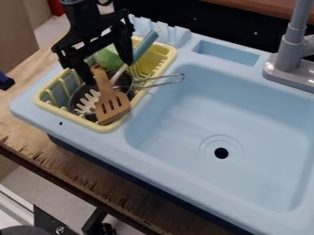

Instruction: Move the wooden spoon aside

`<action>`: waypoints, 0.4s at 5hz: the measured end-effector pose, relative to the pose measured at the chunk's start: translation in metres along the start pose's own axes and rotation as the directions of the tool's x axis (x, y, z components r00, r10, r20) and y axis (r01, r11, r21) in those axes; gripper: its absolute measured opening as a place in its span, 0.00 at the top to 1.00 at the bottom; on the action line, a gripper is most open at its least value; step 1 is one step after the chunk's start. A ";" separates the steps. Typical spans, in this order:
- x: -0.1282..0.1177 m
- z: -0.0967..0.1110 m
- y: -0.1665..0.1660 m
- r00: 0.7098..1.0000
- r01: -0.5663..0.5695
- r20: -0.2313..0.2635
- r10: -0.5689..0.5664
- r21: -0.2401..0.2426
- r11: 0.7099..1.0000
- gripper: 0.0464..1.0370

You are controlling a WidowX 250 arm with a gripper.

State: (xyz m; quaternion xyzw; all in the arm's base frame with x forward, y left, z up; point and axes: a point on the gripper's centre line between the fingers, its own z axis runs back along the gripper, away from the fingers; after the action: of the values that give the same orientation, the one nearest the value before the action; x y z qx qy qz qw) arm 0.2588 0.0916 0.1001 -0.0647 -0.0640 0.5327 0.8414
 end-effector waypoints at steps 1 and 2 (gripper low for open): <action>-0.004 -0.006 0.004 1.000 0.011 -0.028 -0.011 -0.008 1.000 0.04; -0.006 -0.015 0.005 0.998 0.020 -0.058 -0.020 0.007 1.000 0.04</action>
State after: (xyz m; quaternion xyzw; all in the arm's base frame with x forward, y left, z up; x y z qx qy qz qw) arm 0.2545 0.0881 0.0846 -0.0760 -0.0383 0.5225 0.8484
